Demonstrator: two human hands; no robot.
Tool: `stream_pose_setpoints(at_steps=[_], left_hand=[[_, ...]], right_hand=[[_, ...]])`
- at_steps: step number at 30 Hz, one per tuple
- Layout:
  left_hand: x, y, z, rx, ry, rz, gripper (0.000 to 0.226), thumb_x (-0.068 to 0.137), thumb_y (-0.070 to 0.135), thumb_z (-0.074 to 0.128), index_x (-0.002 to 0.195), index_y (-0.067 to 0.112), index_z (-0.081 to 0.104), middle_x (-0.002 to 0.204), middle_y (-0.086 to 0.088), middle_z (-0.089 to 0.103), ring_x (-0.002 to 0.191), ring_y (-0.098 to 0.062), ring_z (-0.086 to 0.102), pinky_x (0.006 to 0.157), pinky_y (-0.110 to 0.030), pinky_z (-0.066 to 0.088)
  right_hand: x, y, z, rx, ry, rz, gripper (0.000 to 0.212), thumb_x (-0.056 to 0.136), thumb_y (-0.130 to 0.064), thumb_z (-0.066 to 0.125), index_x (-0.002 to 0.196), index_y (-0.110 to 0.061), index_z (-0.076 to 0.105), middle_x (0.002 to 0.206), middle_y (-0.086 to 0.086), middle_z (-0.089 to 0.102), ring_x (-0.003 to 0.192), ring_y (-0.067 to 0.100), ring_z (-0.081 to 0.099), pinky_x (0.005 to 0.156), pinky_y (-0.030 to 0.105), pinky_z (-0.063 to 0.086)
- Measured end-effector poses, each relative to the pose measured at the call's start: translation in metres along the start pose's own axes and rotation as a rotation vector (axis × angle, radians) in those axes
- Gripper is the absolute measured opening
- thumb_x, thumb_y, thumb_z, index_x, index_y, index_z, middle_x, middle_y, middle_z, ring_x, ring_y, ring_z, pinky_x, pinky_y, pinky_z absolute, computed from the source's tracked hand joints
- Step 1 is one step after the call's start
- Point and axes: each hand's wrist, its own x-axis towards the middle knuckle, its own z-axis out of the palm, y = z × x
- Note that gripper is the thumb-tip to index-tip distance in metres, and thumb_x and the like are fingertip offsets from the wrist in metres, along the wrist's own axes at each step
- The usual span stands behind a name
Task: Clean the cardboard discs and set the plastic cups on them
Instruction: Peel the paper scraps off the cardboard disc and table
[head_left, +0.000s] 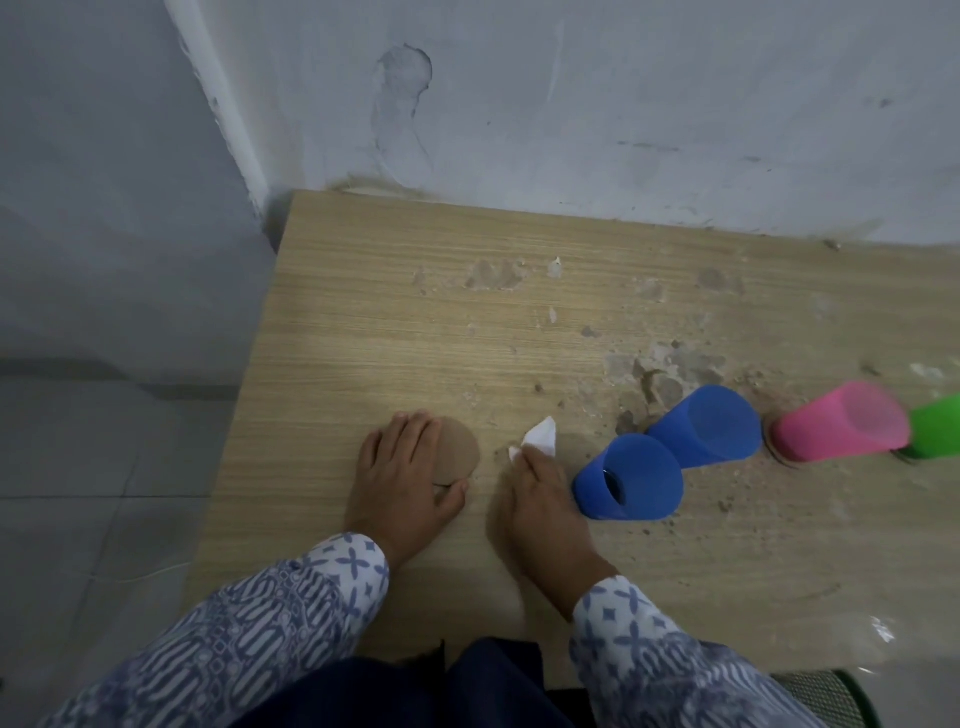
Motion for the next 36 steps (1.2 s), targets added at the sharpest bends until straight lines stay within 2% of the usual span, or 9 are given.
stream_pose_setpoints(at_steps=[3,7,9,14,21,29,32,34,36], left_hand=[[0.000,-0.001,0.000,0.004,-0.006,0.003,0.076,0.079,0.060,0.041,0.136,0.010,0.045,0.139,-0.009,0.049,0.132,-0.029,0.041,0.108,-0.047,0.032],[-0.001,-0.001,0.000,0.001,-0.009,0.005,0.075,0.080,0.059,0.041,0.135,0.009,0.046,0.139,-0.010,0.050,0.132,-0.029,0.041,0.108,-0.047,0.031],[0.000,-0.001,0.000,-0.007,-0.002,0.004,0.075,0.079,0.059,0.041,0.134,0.009,0.047,0.138,-0.010,0.050,0.132,-0.029,0.042,0.109,-0.046,0.030],[-0.001,0.000,-0.001,-0.002,0.008,0.010,0.074,0.079,0.059,0.040,0.134,0.009,0.048,0.137,-0.009,0.051,0.131,-0.029,0.042,0.108,-0.044,0.026],[-0.001,0.000,-0.002,0.002,0.004,0.006,0.074,0.079,0.059,0.040,0.132,0.009,0.049,0.136,-0.009,0.052,0.130,-0.029,0.044,0.107,-0.040,0.019],[-0.002,0.000,-0.003,0.007,-0.001,0.001,0.073,0.079,0.059,0.042,0.131,0.009,0.050,0.136,-0.009,0.053,0.129,-0.029,0.046,0.107,-0.040,0.020],[-0.002,0.001,-0.003,0.011,-0.007,0.001,0.075,0.080,0.060,0.041,0.132,0.008,0.050,0.136,-0.010,0.053,0.129,-0.029,0.046,0.106,-0.039,0.019],[-0.001,0.001,-0.003,0.009,-0.003,0.001,0.075,0.079,0.060,0.040,0.132,0.008,0.051,0.136,-0.010,0.053,0.129,-0.030,0.046,0.106,-0.039,0.020],[-0.001,0.002,-0.004,0.008,0.002,0.006,0.074,0.078,0.059,0.041,0.131,0.008,0.051,0.135,-0.010,0.053,0.128,-0.030,0.046,0.106,-0.039,0.020]], right_hand=[[0.017,-0.008,-0.005,0.010,-0.006,0.060,0.042,0.092,-0.013,0.045,0.133,-0.003,0.040,0.142,0.013,0.034,0.131,0.026,0.030,0.109,0.034,0.028],[-0.007,-0.011,-0.002,-0.218,-0.101,-0.192,0.044,0.078,-0.009,0.071,0.114,0.012,0.057,0.120,0.024,0.059,0.119,0.034,0.052,0.107,0.040,0.037],[-0.017,-0.004,0.001,-0.188,-0.008,-0.219,0.044,0.069,-0.010,0.079,0.106,0.007,0.064,0.110,0.019,0.065,0.106,0.028,0.062,0.098,0.033,0.037],[0.005,-0.005,-0.007,0.027,0.016,-0.043,0.043,0.098,-0.014,0.034,0.139,-0.001,0.033,0.146,0.013,0.031,0.135,0.023,0.027,0.112,0.025,0.014],[-0.005,-0.013,-0.007,0.067,-0.049,-0.110,0.046,0.094,-0.010,0.042,0.139,-0.007,0.034,0.147,0.009,0.029,0.135,0.021,0.025,0.109,0.025,0.021],[0.016,-0.012,-0.009,0.028,-0.026,-0.098,0.043,0.097,-0.013,0.036,0.138,-0.002,0.035,0.146,0.011,0.029,0.133,0.024,0.026,0.111,0.026,0.015],[0.003,-0.012,-0.001,0.073,-0.073,-0.088,0.043,0.095,-0.013,0.039,0.137,-0.007,0.035,0.144,0.009,0.033,0.129,0.017,0.031,0.105,0.008,0.016],[-0.009,-0.006,0.000,0.076,-0.079,-0.097,0.042,0.096,-0.014,0.040,0.138,-0.010,0.036,0.144,0.005,0.035,0.127,0.012,0.034,0.099,-0.002,0.006],[-0.011,-0.001,-0.005,0.034,-0.072,-0.135,0.042,0.097,-0.015,0.037,0.139,-0.008,0.035,0.146,0.005,0.032,0.129,0.015,0.033,0.105,0.010,0.013]])
